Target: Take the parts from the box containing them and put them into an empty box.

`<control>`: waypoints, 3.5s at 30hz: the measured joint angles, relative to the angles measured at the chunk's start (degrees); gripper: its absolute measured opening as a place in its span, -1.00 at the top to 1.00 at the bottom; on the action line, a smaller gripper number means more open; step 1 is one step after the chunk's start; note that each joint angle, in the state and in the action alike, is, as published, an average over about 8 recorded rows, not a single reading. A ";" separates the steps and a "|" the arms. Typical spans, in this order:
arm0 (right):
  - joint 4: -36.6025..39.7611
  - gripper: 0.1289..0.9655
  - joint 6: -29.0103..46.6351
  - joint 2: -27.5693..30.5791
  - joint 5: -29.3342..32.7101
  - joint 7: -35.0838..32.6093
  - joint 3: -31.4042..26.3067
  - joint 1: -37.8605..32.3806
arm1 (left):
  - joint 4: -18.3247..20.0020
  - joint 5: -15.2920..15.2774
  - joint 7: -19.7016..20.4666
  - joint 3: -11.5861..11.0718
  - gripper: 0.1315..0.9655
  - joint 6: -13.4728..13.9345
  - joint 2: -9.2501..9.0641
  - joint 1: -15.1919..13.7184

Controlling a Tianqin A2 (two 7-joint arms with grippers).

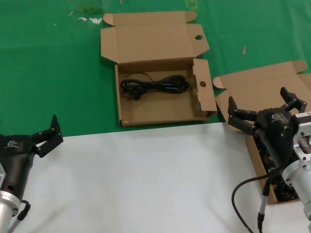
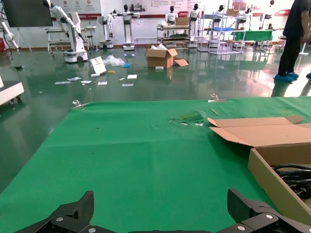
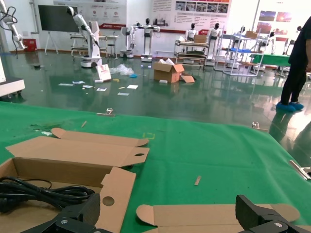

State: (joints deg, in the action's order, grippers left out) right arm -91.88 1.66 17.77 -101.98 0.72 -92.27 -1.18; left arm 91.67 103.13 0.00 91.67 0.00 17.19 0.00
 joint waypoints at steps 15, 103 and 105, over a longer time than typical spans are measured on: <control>0.00 -1.00 0.00 0.00 0.00 0.00 0.00 0.00 | 0.00 0.00 0.00 0.00 -1.00 0.00 0.00 0.00; 0.00 -1.00 0.00 0.00 0.00 0.00 0.00 0.00 | 0.00 0.00 0.00 0.00 -1.00 0.00 0.00 0.00; 0.00 -1.00 0.00 0.00 0.00 0.00 0.00 0.00 | 0.00 0.00 0.00 0.00 -1.00 0.00 0.00 0.00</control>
State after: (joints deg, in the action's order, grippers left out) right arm -91.88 1.66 17.77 -101.98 0.72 -92.27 -1.18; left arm 91.67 103.13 0.00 91.67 0.00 17.19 0.00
